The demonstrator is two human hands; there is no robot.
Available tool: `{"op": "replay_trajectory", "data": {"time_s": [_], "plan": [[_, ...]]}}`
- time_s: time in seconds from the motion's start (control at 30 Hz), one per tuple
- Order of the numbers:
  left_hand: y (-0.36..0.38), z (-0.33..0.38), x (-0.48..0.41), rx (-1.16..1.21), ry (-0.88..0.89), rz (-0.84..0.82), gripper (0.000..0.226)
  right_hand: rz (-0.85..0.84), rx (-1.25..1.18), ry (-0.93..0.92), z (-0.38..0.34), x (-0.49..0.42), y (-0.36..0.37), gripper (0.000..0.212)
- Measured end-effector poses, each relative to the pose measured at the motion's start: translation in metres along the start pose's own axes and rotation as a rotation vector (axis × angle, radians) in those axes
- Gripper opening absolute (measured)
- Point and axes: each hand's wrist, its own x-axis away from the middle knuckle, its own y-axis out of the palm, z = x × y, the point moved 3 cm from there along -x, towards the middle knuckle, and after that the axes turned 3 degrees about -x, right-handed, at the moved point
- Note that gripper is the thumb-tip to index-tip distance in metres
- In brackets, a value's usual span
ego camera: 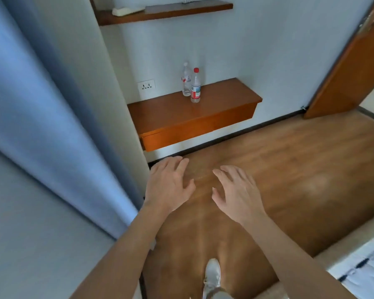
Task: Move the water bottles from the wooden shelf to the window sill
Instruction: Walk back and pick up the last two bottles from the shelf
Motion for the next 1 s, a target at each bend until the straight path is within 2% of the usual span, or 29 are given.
{"op": "replay_trajectory", "data": {"time_s": [0.37,0.67,1.0], "plan": [[0.052,0.013,-0.168,0.055,0.034,0.007,0.058,0.015,-0.009,0.103,0.096,-0.133,0.039,0.041],[0.084,0.032,-0.336,-0.006,0.017,-0.002,0.058,-0.013,-0.014,0.080,0.199,-0.281,0.059,0.046],[0.119,0.022,-0.451,-0.022,-0.075,-0.024,0.060,-0.053,-0.010,0.059,0.258,-0.397,0.095,0.049]]}}
